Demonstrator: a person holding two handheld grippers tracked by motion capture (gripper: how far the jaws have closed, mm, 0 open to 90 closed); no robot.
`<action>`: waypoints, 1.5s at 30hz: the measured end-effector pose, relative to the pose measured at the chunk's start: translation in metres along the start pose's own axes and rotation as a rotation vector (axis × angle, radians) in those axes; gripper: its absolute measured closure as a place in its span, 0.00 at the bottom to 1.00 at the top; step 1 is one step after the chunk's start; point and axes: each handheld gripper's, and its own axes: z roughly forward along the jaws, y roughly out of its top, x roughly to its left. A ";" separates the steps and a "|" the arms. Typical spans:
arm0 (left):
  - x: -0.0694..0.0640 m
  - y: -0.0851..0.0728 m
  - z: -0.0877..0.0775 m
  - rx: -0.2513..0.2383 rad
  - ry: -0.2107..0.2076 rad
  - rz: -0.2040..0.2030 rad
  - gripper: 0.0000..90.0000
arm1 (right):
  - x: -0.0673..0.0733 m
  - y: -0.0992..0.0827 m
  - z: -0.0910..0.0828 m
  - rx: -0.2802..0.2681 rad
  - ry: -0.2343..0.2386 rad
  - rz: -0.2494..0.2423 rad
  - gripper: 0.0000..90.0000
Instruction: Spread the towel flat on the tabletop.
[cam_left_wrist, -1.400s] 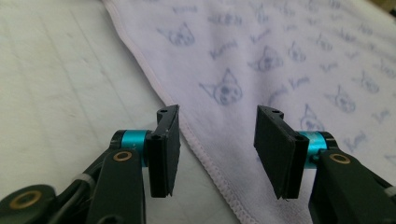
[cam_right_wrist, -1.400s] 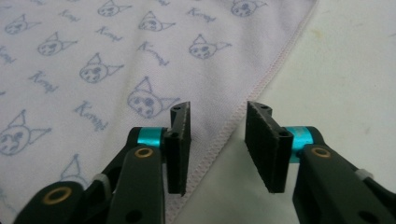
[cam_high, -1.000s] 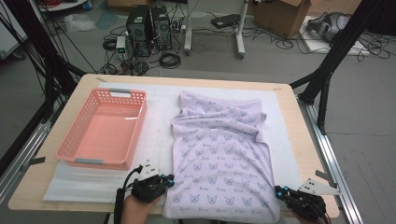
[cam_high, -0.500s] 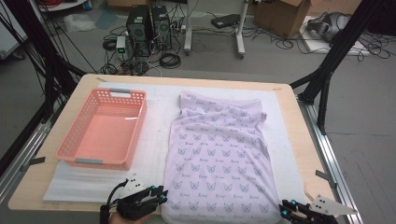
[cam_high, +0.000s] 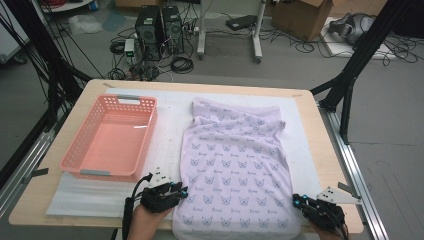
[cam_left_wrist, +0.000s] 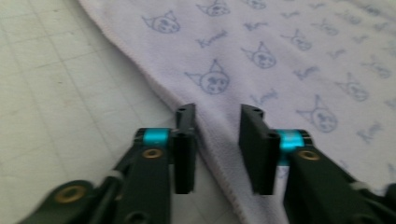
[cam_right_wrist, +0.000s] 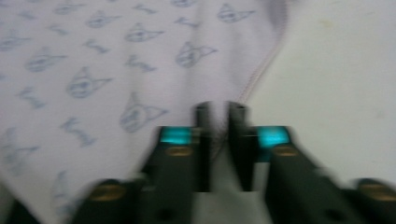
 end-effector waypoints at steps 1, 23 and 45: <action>0.001 0.000 -0.001 0.004 -0.024 -0.014 0.95 | 0.001 -0.001 -0.001 -0.001 -0.004 -0.005 0.98; -0.003 -0.027 -0.043 -0.095 -0.129 -0.023 0.63 | 0.012 -0.026 -0.054 -0.030 0.109 0.021 0.75; -0.003 -0.004 -0.016 -0.039 -0.020 0.008 0.97 | 0.000 -0.004 -0.019 0.011 0.048 -0.005 0.97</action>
